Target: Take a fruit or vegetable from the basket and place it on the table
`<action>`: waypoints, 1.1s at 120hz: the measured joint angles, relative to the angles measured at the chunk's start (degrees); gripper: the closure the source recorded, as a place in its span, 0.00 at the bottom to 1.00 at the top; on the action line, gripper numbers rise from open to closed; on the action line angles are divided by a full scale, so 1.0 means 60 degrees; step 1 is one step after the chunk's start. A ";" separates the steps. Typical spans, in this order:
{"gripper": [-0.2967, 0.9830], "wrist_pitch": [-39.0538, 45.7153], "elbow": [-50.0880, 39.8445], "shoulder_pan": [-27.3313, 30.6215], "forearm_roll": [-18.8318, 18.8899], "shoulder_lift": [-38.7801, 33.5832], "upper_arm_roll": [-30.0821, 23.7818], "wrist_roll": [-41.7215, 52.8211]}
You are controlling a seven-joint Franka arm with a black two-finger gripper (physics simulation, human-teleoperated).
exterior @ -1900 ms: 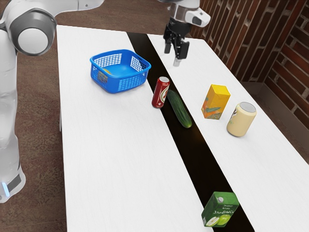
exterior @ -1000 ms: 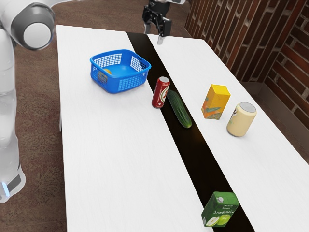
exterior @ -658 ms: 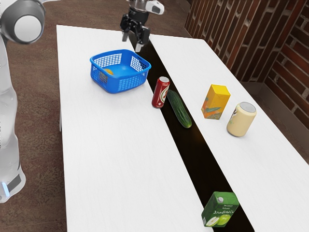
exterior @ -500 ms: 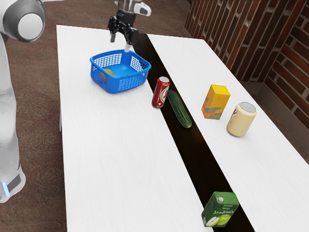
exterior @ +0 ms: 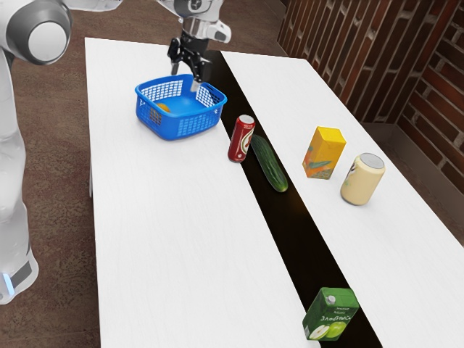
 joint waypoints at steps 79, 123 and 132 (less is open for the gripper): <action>0.23 0.0822 -0.1297 0.0128 0.0126 -0.0588 0.0728 -0.0020; 0.23 0.1673 -0.2074 0.0167 0.0126 -0.0729 0.0747 -0.0043; 0.23 0.1778 -0.2151 0.0168 0.0126 -0.0738 0.0747 -0.0042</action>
